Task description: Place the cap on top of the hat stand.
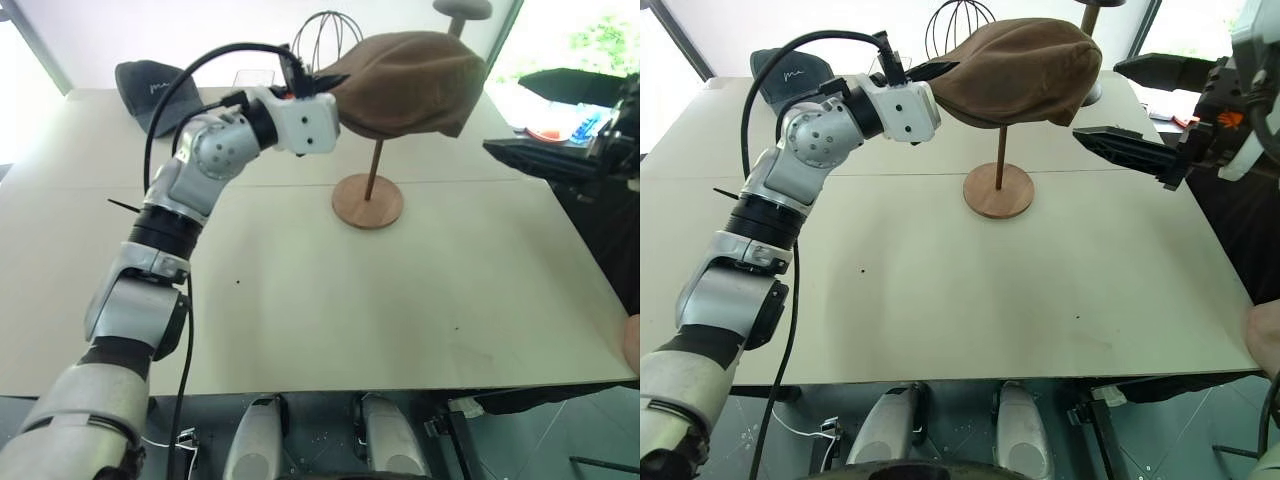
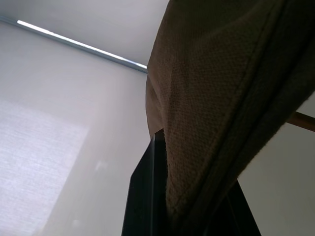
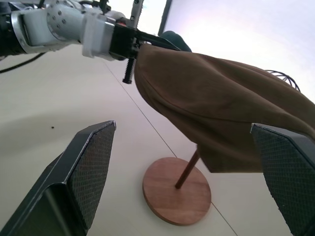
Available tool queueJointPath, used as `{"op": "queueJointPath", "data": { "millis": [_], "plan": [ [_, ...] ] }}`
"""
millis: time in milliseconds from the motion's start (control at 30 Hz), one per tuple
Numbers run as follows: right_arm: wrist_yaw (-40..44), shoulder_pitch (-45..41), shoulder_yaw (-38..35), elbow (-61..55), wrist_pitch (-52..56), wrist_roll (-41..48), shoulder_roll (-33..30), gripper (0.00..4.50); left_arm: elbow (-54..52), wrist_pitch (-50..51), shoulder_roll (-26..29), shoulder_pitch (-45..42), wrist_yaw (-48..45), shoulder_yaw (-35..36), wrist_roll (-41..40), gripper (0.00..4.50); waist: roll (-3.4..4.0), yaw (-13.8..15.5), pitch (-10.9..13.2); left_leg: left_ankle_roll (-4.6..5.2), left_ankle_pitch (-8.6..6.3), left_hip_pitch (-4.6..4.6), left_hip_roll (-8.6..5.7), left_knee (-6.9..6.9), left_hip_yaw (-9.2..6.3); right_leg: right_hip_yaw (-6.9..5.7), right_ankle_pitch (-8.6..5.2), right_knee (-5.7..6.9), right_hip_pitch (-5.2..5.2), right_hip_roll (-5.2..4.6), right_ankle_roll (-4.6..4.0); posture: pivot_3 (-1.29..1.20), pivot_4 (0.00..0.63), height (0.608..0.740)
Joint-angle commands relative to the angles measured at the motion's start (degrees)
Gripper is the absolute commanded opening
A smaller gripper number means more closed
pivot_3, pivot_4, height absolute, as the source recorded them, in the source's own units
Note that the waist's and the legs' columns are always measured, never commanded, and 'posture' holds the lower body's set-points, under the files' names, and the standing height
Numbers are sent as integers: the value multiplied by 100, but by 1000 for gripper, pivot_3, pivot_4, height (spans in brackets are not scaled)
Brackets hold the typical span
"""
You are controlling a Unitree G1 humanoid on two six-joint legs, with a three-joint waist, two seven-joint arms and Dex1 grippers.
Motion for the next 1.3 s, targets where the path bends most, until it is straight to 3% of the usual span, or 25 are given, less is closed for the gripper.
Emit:
{"op": "queueJointPath", "data": {
  "millis": [33, 233, 433, 533, 733, 767, 1033, 1200, 1300],
  "plan": [
    [-119, -14, -164, -192, -32, 102, 25, 4500, 238, 59, -167, -230, 373, -47, 172, 49, 0, 0, 0, 0, 0, 0, 0, 0, 0, 0, 0, 0, 0, 0, 0, 0, 150, 740],
    [-159, -43, -44, -216, -63, 112, 82, 4500, 624, 88, -465, -536, 794, -102, 312, 49, -1, 8, 0, 0, 0, 0, -1, 2, -1, 0, 1, -1, 3, 0, 2, 0, 150, 740],
    [-170, -113, 42, -223, -104, 103, 108, 4500, 306, 60, -415, -407, 545, -87, 166, 49, 0, -14, 0, 3, -2, 1, -1, -1, -2, 0, 1, -3, 2, 1, 3, 0, 150, 740],
    [-198, -79, 68, -243, -150, 56, 149, 4500, -191, 102, -234, -113, 154, -11, -73, 1140, 0, -15, 0, 3, -2, 3, 0, -3, -2, 0, 1, -2, 3, 2, 3, 0, 150, 740],
    [-181, 38, 101, -298, -234, -45, 155, 4500, -1201, 527, 178, 358, -669, 148, -613, 4233, 0, -4, 0, 3, -2, 1, 0, 1, -3, 0, 1, 0, 3, 2, 3, 0, 150, 740],
    [-182, 40, 103, -293, -245, -50, 159, 4500, -1342, 607, 232, 413, -788, 168, -693, 4439, 0, 0, 0, 3, -2, 1, 0, 2, -3, 0, 1, -1, 3, 1, 3, 0, 150, 740],
    [-228, 405, 460, -452, -618, -630, 259, 4500, -2080, 1672, 741, 630, -1950, 671, -1827, 4439, 1, -9, 0, 4, -2, 6, 0, 3, -4, 0, 0, 0, 9, 3, 1, 0, 150, 740],
    [-171, 860, 432, -702, -738, -735, 384, 4500, -3259, 3781, 1179, 1109, -3588, 1314, -4123, 4439, 1, -51, 0, 5, -2, 6, 1, 2, -6, 0, 0, 3, 9, 3, 5, 0, 150, 740],
    [-318, 786, 697, -723, -969, -1175, 381, 4500, -3633, 5862, 1956, 1220, -4332, 1540, -5241, 4439, 1, -92, 1, 5, -2, 7, 1, 3, -8, 0, -1, 5, 9, 5, 5, 0, 150, 740]
  ]
}}
